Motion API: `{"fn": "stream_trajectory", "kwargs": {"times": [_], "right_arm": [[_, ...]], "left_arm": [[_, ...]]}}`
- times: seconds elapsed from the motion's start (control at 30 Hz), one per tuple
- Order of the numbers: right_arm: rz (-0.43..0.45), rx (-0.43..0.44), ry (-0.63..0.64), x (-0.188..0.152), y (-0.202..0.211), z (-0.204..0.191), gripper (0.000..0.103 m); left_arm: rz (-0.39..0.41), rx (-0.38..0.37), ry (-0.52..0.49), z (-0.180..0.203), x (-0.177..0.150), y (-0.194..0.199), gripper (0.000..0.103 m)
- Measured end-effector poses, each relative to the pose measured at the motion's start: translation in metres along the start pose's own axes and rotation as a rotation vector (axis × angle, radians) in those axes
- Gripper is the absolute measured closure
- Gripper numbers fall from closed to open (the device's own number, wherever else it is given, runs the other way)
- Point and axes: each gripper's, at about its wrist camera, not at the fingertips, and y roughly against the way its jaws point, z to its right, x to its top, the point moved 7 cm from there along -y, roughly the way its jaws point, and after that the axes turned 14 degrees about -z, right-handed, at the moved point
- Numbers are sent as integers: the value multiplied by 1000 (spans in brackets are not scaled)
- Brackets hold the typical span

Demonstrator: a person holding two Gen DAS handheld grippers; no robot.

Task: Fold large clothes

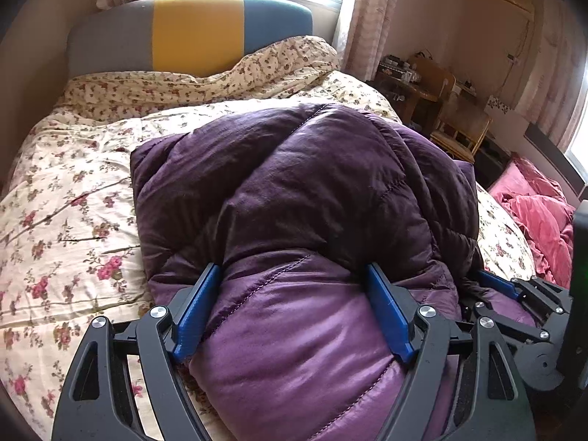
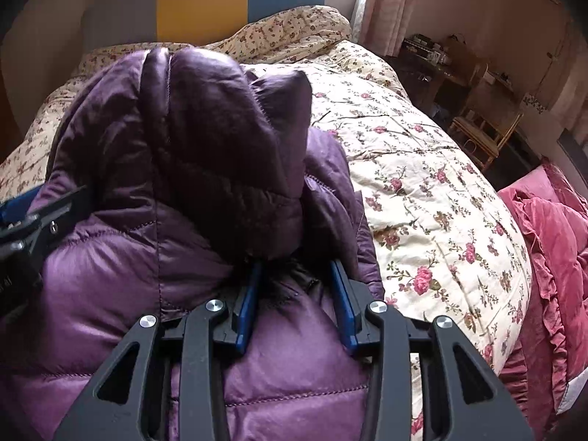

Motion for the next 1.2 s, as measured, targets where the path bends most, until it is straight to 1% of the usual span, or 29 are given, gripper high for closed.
{"fn": "stream_trajectory", "kwargs": {"times": [0.23,0.33,0.43,0.5,0.6,0.7,0.83,0.93,0.97,1.03,1.1,1.17,1.2], "right_arm": [[41,25,-35,13,22,3,63],[53,29,-54,20,25,3,59],[44,39,-84,27,18,8,54],[31,25,-88,28,11,9,45],[5,12,-78,28,-1,14,41],[-10,19,-68,25,-11,15,38],[-18,38,-58,20,-22,15,37],[-16,59,-51,20,-31,12,36],[-18,71,-51,19,-32,12,35],[-21,95,-46,18,-35,13,34],[-26,114,-42,18,-38,13,34],[-32,135,-44,18,-39,14,34],[-36,152,-47,18,-41,15,35]], "left_arm": [[10,3,2,-2,1,6,24],[14,4,1,-2,1,7,24],[16,3,0,-2,1,7,24],[18,7,-7,-1,0,7,24],[17,3,-9,-2,-2,6,24],[18,-15,30,-8,-3,10,22],[26,-46,100,-23,-9,17,18],[27,-67,180,-39,-16,20,15],[75,-58,197,-46,-15,21,15],[64,-84,244,-57,-22,20,11],[37,-130,260,-60,-24,12,11],[17,-160,268,-57,-24,5,9],[-4,-197,273,-56,-23,-3,8]]}}
